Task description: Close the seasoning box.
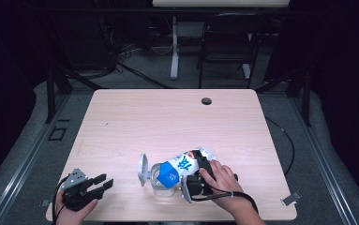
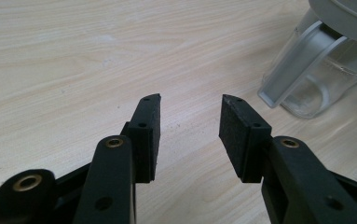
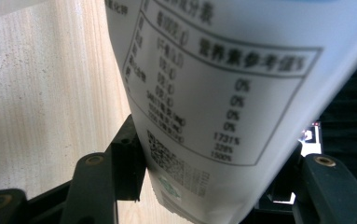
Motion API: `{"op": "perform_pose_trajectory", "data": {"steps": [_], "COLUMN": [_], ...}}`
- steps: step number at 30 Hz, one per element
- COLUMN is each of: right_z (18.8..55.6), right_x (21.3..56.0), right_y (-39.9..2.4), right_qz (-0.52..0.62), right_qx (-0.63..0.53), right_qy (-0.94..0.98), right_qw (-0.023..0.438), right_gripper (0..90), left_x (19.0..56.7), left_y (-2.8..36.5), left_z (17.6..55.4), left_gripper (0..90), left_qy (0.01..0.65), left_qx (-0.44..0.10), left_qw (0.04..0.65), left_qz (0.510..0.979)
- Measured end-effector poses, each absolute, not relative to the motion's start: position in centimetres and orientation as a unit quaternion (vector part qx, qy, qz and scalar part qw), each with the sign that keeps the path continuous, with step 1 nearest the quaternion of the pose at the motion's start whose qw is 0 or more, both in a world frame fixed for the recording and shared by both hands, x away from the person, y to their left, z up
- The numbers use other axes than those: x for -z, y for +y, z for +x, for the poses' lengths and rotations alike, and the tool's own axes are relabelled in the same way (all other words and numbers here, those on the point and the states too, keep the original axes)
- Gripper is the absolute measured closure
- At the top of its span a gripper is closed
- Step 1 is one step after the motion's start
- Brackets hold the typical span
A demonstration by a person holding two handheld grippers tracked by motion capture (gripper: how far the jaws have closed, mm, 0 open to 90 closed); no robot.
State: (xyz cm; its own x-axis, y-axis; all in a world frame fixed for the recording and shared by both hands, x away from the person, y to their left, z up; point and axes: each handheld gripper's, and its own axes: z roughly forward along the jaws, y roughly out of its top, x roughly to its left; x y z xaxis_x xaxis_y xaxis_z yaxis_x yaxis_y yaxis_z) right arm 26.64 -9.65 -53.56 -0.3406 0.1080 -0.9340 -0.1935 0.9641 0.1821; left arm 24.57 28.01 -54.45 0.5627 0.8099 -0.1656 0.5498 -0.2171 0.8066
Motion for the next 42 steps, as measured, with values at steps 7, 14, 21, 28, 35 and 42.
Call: {"op": "perform_pose_trajectory", "data": {"steps": [7, 14, 21, 28, 35, 42], "right_z": [26.62, 26.51, 26.44, 26.42, 26.36, 26.35], "right_x": [53.55, 53.48, 53.48, 53.48, 53.39, 53.45], "right_y": [-9.58, -9.55, -9.54, -9.55, -9.5, -9.45], "right_qz": [-0.023, -0.028, -0.027, -0.029, -0.03, -0.035], "right_qx": [-0.128, -0.121, -0.116, -0.118, -0.111, -0.119], "right_qy": [0.807, 0.805, 0.806, 0.804, 0.803, 0.799], "right_qw": [0.576, 0.58, 0.58, 0.582, 0.585, 0.588], "right_gripper": [43.6, 43.6, 43.6, 43.6, 43.7, 43.7], "left_x": [54.44, 54.51, 54.56, 54.61, 54.56, 54.55], "left_y": [28.04, 28.01, 28.05, 28.02, 28.06, 28.04], "left_z": [24.55, 24.57, 24.58, 24.6, 24.59, 24.58], "left_gripper": [59.2, 59.1, 58.6, 58.6, 58.6, 58.5], "left_qy": [0.444, 0.444, 0.446, 0.446, 0.446, 0.445], "left_qx": [-0.148, -0.147, -0.147, -0.147, -0.147, -0.147], "left_qw": [0.441, 0.441, 0.438, 0.438, 0.438, 0.44], "left_qz": [0.766, 0.766, 0.767, 0.767, 0.767, 0.766]}}
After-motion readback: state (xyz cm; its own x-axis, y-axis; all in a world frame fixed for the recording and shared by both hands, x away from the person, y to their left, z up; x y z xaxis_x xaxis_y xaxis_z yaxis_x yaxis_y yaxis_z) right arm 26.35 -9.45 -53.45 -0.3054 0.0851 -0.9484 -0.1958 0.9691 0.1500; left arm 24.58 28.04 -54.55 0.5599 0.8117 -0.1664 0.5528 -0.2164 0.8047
